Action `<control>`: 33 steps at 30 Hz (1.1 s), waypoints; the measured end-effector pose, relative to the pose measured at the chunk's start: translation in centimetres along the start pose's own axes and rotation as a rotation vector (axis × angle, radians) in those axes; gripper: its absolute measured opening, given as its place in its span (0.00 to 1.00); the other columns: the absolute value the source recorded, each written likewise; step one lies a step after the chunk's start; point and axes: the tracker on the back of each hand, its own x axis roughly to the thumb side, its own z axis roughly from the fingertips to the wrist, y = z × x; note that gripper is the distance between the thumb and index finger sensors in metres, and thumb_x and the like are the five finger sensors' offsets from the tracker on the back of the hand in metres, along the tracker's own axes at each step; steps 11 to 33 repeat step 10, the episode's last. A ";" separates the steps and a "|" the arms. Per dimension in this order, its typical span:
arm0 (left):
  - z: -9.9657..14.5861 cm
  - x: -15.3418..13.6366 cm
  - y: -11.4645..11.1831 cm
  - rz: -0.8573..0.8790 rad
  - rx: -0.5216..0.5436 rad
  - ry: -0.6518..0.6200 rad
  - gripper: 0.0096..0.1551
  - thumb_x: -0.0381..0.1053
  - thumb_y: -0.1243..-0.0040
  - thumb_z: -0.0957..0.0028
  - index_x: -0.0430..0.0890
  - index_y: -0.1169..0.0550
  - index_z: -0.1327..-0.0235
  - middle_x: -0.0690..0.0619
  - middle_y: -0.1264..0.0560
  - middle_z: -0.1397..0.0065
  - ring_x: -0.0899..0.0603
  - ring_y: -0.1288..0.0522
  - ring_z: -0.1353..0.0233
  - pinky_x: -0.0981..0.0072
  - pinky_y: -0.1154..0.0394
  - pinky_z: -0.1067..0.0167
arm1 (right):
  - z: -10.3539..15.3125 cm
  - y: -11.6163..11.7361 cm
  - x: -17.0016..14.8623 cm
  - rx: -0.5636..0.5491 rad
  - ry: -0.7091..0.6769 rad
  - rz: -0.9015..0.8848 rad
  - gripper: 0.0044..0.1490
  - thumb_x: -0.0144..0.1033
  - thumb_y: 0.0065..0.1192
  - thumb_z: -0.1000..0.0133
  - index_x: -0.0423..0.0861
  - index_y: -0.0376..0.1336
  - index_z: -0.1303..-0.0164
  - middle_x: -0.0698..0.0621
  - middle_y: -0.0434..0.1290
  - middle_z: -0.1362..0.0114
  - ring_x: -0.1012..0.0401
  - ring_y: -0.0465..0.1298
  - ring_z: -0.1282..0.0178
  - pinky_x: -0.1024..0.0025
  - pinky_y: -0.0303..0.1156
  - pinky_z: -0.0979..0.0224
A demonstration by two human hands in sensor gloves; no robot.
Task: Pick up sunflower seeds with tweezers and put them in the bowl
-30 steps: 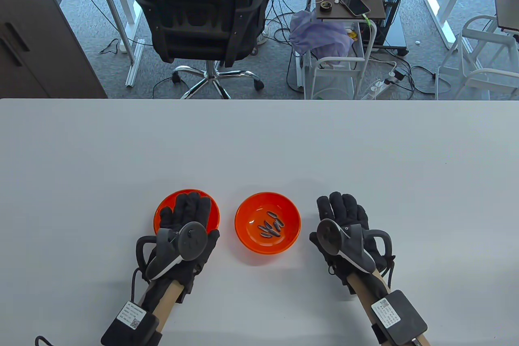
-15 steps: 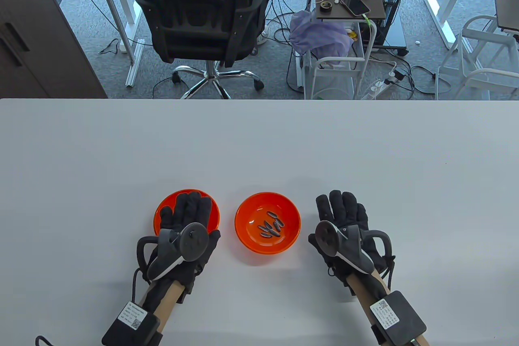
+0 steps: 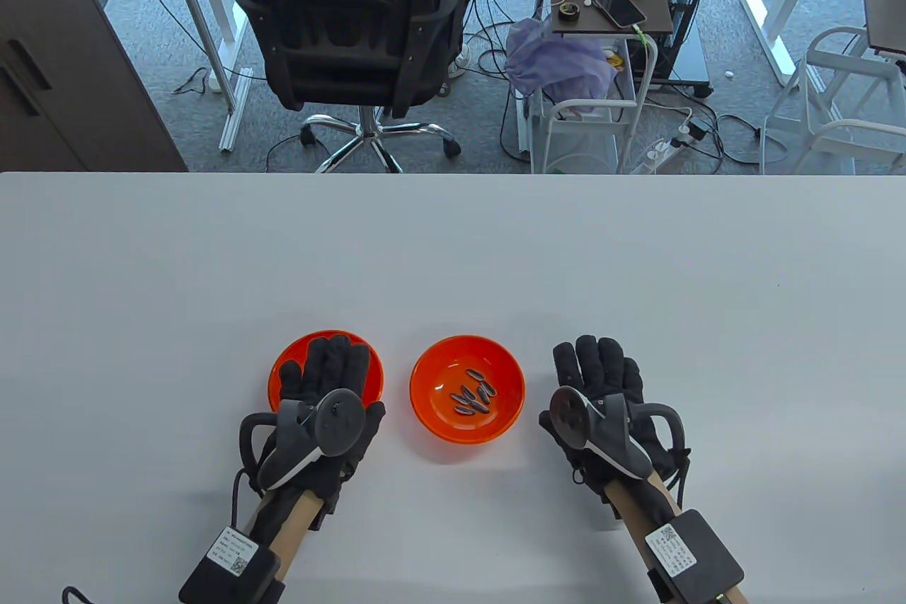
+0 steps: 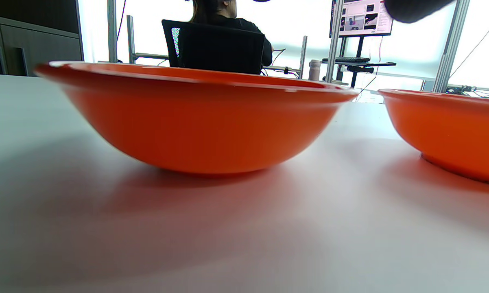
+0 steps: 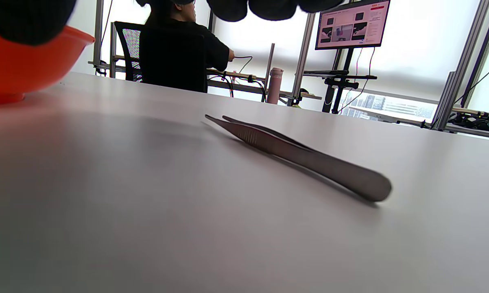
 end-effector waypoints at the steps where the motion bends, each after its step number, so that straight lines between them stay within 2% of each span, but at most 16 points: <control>1: 0.0 0.0 0.0 0.000 0.000 0.000 0.45 0.66 0.47 0.49 0.56 0.47 0.21 0.53 0.50 0.12 0.41 0.51 0.11 0.36 0.55 0.21 | 0.0 0.0 0.0 0.002 0.000 0.001 0.61 0.69 0.60 0.61 0.61 0.40 0.21 0.53 0.44 0.13 0.47 0.48 0.12 0.49 0.49 0.14; 33: 0.0 0.1 -0.1 -0.007 0.004 -0.001 0.45 0.66 0.48 0.49 0.56 0.47 0.21 0.53 0.50 0.12 0.41 0.51 0.11 0.36 0.55 0.21 | 0.1 0.1 0.1 0.006 0.000 0.006 0.60 0.68 0.60 0.61 0.61 0.41 0.21 0.53 0.44 0.13 0.47 0.48 0.12 0.49 0.49 0.14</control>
